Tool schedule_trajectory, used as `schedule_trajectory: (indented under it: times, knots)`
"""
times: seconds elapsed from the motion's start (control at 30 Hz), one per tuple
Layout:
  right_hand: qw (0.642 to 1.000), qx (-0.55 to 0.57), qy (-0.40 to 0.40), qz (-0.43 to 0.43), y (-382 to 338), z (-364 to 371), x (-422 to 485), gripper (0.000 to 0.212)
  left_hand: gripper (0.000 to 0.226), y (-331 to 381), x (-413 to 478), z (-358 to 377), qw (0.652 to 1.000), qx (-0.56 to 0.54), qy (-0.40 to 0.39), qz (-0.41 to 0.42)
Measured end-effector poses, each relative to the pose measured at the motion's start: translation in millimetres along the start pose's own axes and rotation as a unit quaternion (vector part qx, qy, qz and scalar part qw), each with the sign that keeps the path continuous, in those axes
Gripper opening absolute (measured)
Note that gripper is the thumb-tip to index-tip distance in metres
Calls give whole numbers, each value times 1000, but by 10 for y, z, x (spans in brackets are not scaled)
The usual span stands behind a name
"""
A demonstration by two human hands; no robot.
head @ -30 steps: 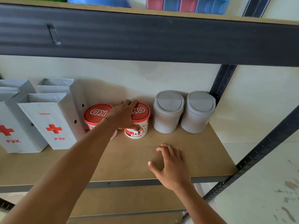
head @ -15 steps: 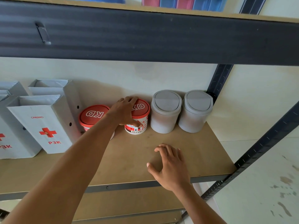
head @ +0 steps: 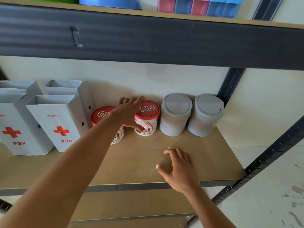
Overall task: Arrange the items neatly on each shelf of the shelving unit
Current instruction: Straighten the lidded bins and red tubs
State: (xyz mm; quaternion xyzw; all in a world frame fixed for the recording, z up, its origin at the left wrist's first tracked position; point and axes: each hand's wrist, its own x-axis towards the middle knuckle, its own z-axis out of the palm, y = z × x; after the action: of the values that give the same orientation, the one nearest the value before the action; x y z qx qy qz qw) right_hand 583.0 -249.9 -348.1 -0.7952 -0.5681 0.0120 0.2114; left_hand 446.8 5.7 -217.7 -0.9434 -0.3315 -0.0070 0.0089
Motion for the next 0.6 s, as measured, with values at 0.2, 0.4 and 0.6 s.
schedule_trajectory:
  times: [0.2, 0.4, 0.6]
  knots:
    - [998, 25, -36, -50, -489, 86, 86, 67, 151, -532, -487, -332, 977, 145, -132, -83]
    - [996, 32, -39, -78, -701, 253, 123, 64, 143, -641, -609, -140, 980, 125, -122, -93]
    - [996, 30, -37, -74, -723, 247, 132, 63, 136, -757, -511, -126, 992, 77, -88, -36]
